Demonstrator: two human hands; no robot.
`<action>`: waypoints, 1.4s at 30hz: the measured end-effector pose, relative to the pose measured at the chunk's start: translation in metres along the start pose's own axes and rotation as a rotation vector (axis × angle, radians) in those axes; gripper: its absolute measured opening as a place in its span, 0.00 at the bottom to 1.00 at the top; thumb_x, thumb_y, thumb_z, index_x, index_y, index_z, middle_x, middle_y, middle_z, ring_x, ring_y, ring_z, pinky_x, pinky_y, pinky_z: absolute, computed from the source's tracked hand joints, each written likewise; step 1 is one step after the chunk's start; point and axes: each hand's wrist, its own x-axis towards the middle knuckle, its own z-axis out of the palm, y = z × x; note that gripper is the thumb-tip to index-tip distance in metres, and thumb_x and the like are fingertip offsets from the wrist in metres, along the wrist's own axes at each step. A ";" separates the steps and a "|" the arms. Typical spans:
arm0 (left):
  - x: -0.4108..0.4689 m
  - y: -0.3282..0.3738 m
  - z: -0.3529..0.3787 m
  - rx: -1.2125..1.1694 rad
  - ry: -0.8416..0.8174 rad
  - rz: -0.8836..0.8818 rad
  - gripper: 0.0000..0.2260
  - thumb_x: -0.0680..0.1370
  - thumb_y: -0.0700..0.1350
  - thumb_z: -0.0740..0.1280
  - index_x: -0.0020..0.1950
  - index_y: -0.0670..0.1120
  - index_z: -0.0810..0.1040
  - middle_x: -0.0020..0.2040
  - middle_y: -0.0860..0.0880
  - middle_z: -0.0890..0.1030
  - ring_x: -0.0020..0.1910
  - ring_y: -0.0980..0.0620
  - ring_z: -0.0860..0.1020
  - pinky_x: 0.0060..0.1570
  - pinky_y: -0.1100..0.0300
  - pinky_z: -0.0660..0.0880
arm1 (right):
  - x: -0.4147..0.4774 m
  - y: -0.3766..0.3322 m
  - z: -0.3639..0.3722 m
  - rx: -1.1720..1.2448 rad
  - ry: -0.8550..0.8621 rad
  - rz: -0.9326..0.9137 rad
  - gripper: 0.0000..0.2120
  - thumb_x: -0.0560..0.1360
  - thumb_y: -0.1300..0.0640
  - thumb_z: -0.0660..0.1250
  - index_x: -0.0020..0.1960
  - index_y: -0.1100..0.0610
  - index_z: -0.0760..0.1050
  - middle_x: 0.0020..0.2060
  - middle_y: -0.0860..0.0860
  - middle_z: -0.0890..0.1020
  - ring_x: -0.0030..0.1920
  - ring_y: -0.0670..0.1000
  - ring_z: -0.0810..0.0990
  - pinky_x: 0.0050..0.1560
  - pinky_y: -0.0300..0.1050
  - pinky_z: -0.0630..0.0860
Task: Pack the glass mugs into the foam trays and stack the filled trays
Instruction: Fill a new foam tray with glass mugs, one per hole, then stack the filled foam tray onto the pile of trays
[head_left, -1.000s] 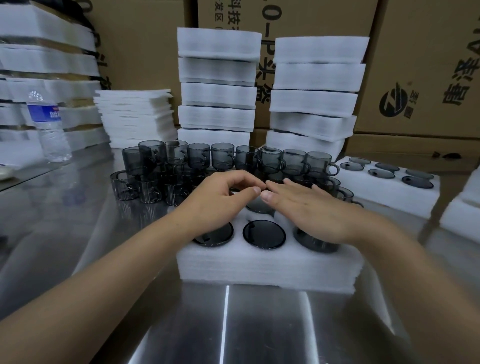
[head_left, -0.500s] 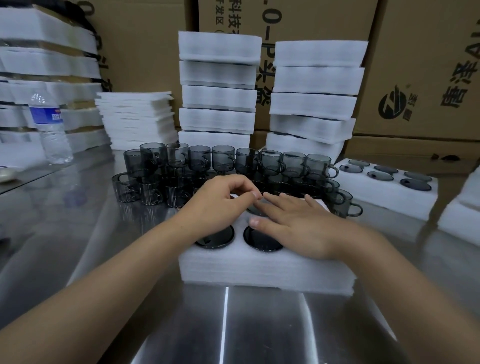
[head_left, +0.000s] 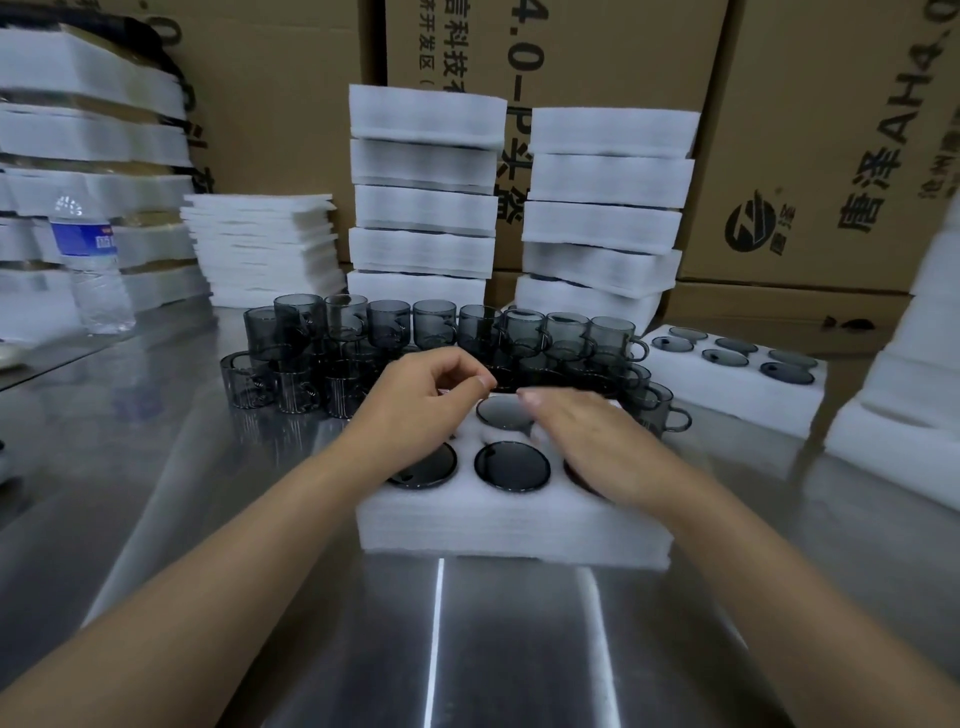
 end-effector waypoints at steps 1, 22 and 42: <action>-0.002 0.001 -0.002 -0.003 0.020 -0.015 0.08 0.77 0.43 0.67 0.39 0.52 0.80 0.32 0.59 0.80 0.32 0.58 0.77 0.37 0.62 0.76 | -0.005 0.002 -0.002 0.142 0.092 0.031 0.20 0.81 0.43 0.48 0.66 0.43 0.73 0.64 0.39 0.74 0.63 0.36 0.70 0.61 0.32 0.62; -0.060 -0.013 -0.057 0.580 -0.392 0.186 0.15 0.69 0.50 0.72 0.54 0.58 0.79 0.52 0.60 0.80 0.55 0.63 0.72 0.53 0.68 0.71 | -0.079 0.033 -0.016 -0.302 0.075 -0.229 0.24 0.72 0.47 0.71 0.67 0.46 0.74 0.66 0.38 0.72 0.66 0.25 0.54 0.63 0.19 0.41; 0.086 0.086 -0.007 0.772 -0.230 0.528 0.13 0.77 0.50 0.68 0.61 0.52 0.76 0.58 0.57 0.76 0.58 0.54 0.73 0.47 0.59 0.68 | -0.060 0.056 -0.148 -0.684 0.482 -0.067 0.15 0.69 0.54 0.75 0.53 0.58 0.80 0.47 0.54 0.83 0.49 0.59 0.81 0.46 0.47 0.71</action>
